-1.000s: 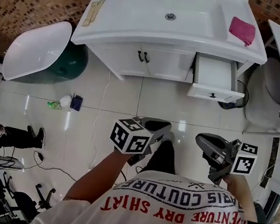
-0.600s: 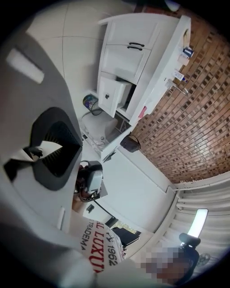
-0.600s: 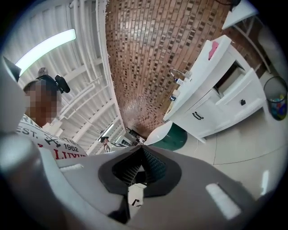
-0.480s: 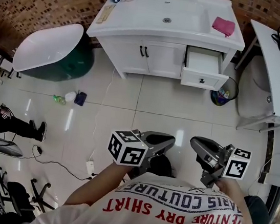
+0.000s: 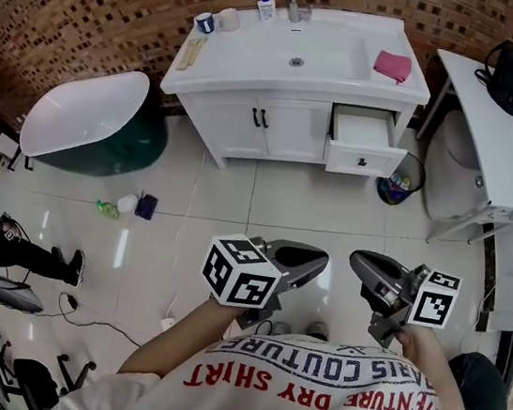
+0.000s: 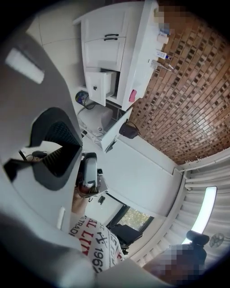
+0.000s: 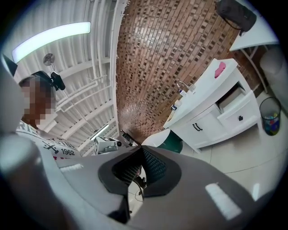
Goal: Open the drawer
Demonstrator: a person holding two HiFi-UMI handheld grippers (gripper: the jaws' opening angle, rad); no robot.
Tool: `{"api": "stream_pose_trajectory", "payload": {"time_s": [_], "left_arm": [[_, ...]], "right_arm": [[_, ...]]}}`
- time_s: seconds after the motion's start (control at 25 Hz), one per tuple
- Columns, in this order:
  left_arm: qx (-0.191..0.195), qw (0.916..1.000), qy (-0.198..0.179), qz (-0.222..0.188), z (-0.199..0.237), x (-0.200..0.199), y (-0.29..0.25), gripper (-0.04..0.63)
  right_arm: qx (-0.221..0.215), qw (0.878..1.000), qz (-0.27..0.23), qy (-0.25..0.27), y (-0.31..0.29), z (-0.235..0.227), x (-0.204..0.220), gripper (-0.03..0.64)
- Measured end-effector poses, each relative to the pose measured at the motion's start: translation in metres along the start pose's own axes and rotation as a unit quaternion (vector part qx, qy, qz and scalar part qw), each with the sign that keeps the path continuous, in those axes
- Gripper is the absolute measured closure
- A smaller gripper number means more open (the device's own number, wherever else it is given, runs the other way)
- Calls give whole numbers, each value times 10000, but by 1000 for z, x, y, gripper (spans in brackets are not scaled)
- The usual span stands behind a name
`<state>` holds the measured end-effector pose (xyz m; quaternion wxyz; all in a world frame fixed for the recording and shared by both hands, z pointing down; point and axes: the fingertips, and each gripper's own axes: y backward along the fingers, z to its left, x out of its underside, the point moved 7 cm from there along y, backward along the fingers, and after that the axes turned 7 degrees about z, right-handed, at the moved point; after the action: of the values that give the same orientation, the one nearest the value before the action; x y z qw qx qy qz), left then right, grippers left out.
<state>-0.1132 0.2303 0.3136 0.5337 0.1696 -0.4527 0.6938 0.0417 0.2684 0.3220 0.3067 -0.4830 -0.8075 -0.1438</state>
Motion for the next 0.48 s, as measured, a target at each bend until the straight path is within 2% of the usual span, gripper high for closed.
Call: {"api": "stream_pose_trajectory", "payload": {"time_s": [0.28, 0.48], "left_arm": [[27, 9990, 320, -308, 2, 10, 31, 607], [78, 9992, 242, -297, -4, 18, 38, 607]], "right_arm": [[126, 9977, 570, 343, -19, 17, 11, 611], [169, 9974, 622, 317, -24, 23, 16, 611]]}}
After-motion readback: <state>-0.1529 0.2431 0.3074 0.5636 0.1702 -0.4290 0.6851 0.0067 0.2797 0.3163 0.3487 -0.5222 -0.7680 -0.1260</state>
